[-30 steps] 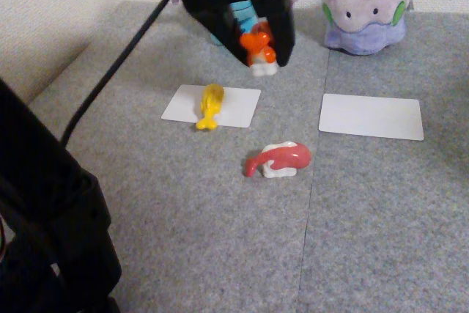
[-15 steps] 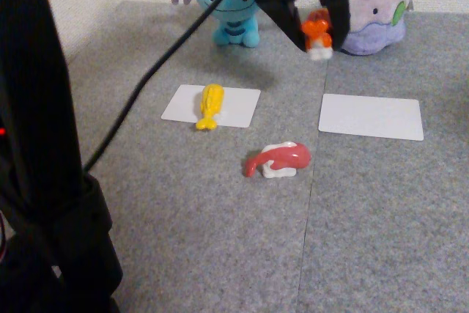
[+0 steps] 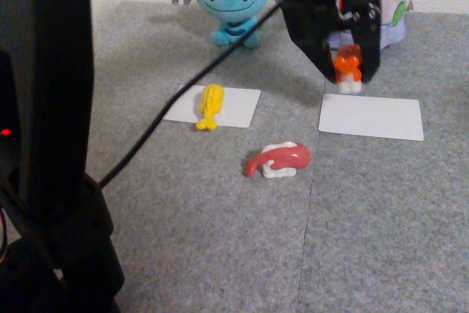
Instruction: Wooper wants to eat egg sudhi, and Goomy wants to eat shrimp sushi
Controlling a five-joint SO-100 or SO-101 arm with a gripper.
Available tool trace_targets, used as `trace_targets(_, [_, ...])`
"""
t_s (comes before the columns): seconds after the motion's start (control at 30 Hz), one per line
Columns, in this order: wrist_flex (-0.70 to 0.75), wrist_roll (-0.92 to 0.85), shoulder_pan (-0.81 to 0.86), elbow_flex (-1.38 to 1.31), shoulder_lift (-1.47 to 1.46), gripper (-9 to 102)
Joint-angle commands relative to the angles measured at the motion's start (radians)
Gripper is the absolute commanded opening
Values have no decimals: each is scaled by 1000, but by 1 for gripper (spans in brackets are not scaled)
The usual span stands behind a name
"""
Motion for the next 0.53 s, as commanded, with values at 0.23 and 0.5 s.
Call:
trace_targets(0.23, [-83, -66, 26, -60, 11, 3])
trace_targets(0.5, [-87, -80, 52, -60, 9, 19])
